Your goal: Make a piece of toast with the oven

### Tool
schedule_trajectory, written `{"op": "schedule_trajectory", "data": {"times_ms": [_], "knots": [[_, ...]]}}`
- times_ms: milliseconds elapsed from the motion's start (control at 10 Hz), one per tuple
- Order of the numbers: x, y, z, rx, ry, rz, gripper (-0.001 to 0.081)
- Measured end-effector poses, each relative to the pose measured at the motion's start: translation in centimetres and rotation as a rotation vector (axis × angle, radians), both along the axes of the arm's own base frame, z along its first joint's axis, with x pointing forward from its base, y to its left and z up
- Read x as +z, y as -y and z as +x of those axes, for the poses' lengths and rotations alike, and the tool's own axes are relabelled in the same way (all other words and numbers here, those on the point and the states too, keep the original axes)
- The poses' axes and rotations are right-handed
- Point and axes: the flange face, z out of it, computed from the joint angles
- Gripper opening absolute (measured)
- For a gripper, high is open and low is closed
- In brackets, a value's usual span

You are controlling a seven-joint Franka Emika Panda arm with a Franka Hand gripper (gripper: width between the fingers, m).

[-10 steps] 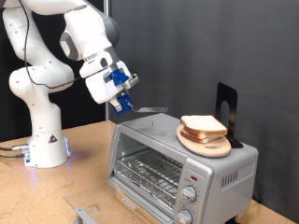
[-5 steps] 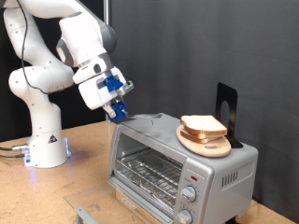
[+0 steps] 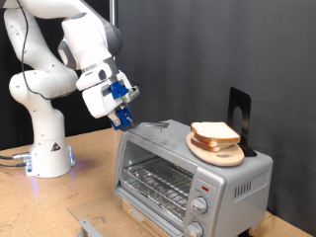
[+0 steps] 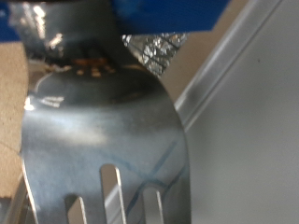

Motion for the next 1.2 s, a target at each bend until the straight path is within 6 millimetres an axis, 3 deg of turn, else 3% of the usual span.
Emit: {"op": "schedule_trajectory", "data": {"times_ms": [400,800,1200], "knots": [[0.0,0.2,2.0,-0.003,-0.054,-0.058,0.0447],[0.0,-1.5,4.0,0.0,-0.014,-0.08,0.0447],[0.1,-3.2,4.7,0.018,0.005,-0.081,0.0447]]}}
